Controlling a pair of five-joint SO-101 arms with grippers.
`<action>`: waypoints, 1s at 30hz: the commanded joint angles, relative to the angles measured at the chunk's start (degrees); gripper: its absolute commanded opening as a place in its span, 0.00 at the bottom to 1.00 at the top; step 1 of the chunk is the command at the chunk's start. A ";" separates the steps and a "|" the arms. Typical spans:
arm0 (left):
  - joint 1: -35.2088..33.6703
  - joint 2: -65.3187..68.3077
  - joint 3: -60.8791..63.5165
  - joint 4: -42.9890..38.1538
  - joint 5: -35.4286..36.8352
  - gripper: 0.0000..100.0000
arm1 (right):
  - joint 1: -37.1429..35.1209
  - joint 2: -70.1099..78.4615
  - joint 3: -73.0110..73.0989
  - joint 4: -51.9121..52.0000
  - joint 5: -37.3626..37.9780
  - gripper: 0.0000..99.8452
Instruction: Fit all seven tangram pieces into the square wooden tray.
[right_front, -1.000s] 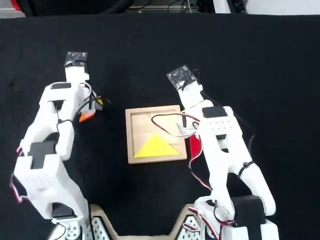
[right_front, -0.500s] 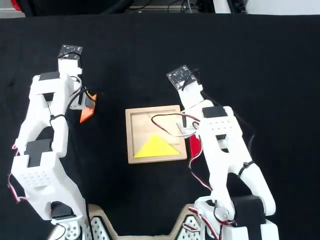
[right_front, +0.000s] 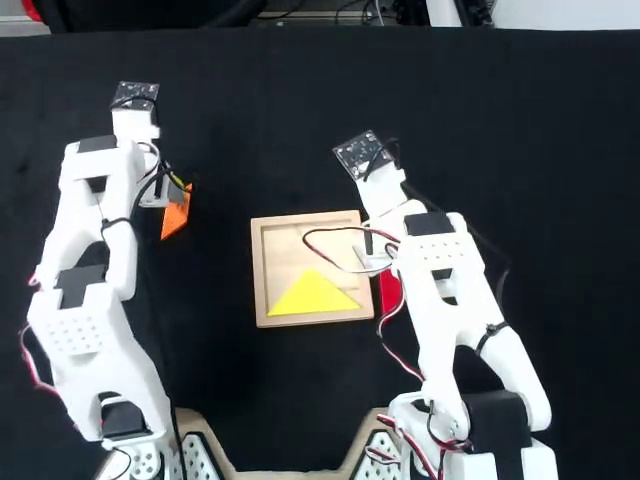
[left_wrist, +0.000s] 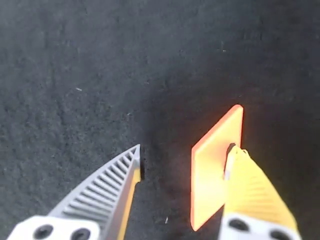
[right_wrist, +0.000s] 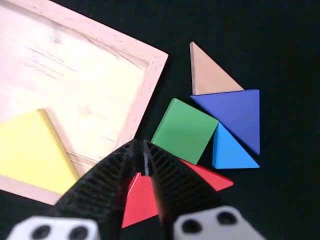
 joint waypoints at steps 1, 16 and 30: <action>3.82 0.70 -3.56 4.48 0.44 0.26 | 0.88 -2.24 -0.22 -0.97 0.44 0.01; 9.19 0.79 -2.42 6.42 0.44 0.19 | 0.88 -2.24 -0.13 -0.97 0.44 0.01; 2.51 -10.37 -7.16 14.51 -1.49 0.26 | 0.88 -2.24 -0.13 -0.97 0.44 0.01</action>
